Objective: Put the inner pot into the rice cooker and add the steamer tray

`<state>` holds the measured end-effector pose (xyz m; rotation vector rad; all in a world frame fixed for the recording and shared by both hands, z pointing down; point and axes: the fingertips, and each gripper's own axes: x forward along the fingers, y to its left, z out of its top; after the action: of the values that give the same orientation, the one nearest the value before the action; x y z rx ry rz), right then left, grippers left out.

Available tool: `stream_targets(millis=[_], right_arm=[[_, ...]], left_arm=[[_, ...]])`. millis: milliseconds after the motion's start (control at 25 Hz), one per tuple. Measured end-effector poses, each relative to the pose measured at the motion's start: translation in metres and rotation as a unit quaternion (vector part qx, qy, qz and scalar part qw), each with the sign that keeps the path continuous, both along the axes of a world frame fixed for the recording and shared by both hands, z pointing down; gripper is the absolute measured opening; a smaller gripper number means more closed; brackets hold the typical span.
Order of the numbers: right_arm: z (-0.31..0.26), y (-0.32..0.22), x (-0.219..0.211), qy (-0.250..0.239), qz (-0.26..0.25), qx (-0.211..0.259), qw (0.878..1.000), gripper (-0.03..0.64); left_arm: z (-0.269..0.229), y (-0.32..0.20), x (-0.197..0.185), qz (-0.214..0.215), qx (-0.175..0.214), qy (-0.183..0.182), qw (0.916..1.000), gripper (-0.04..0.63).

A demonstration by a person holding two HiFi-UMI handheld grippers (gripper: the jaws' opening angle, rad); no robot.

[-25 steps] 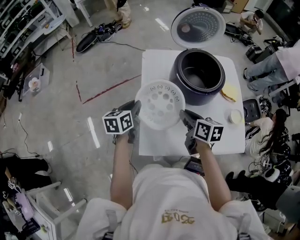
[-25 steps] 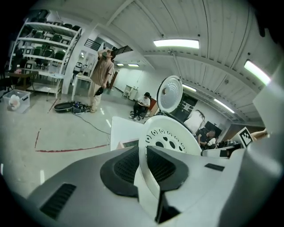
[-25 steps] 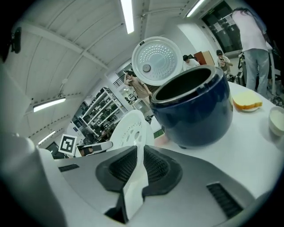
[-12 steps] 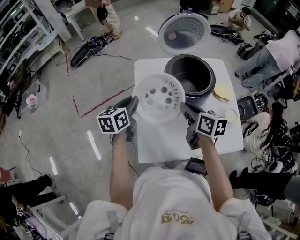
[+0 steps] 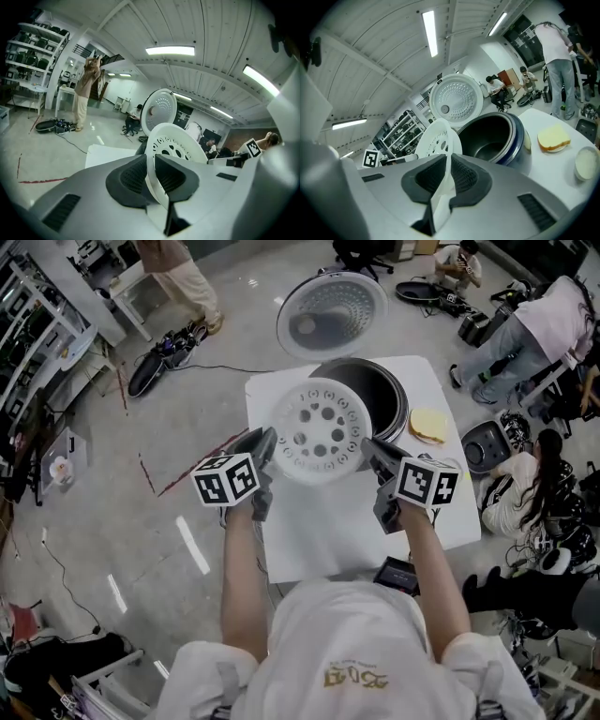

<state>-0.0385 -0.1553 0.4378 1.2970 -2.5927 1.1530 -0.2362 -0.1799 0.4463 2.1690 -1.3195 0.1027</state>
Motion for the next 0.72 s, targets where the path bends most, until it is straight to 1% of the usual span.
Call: stream_targets(millis=[280, 520, 720], right_arm=[[-0.014, -0.030, 0.033, 0.002, 0.017, 0.012, 1.000, 0.046], [-0.023, -0.049, 0.048, 0.005, 0.026, 0.023, 0.999, 0.044], [-0.013, -0.063, 0.069, 0.007, 0.031, 0.013, 0.999, 0.044]], left_arm=[[-0.010, -0.030, 0.033, 0.012, 0.005, 0.003, 0.9999, 0.074], [-0.015, -0.049, 0.049, 0.020, 0.008, 0.005, 0.9997, 0.075], [-0.011, -0.062, 0.069, 0.021, 0.002, 0.010, 0.9997, 0.074]])
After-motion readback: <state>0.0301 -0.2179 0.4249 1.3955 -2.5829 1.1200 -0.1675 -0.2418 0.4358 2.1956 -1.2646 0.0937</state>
